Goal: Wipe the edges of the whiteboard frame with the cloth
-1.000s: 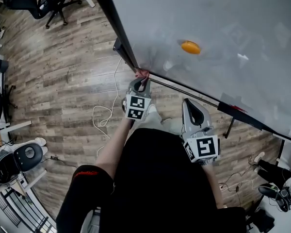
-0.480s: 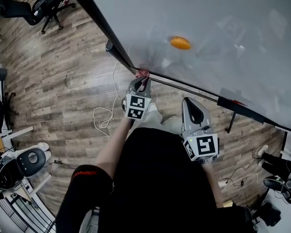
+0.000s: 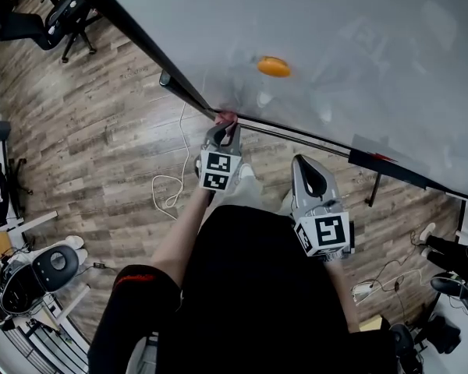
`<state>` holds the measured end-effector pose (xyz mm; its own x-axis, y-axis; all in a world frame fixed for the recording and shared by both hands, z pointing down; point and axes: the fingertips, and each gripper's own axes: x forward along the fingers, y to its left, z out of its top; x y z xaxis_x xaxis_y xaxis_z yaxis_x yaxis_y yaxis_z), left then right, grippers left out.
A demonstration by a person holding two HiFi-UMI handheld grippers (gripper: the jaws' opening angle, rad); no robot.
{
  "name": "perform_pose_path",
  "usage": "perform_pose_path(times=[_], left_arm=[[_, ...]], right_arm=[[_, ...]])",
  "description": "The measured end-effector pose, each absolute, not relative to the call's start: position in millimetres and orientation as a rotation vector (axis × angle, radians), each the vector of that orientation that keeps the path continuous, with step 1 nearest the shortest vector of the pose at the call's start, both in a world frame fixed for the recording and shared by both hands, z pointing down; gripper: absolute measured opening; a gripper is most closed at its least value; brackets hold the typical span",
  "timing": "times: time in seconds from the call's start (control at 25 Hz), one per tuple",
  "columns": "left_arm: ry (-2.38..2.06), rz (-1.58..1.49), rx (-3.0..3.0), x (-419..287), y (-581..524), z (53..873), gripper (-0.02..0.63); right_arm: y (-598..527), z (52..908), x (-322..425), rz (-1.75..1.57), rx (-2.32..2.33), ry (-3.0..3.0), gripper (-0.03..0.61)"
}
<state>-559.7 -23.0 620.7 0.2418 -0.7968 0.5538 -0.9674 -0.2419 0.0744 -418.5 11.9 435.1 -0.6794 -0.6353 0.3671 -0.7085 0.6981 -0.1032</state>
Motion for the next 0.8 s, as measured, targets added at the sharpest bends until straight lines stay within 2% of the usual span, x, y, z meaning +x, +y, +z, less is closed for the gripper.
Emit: perform_pose_path(times=[0.8], left_arm=[[-1.612, 0.583, 2.122, -530.7, -28.4, 618.5, 0.017]], right_arm=[[13.4, 433.6, -373.2, 0.353, 1.141, -2.572, 0.002]])
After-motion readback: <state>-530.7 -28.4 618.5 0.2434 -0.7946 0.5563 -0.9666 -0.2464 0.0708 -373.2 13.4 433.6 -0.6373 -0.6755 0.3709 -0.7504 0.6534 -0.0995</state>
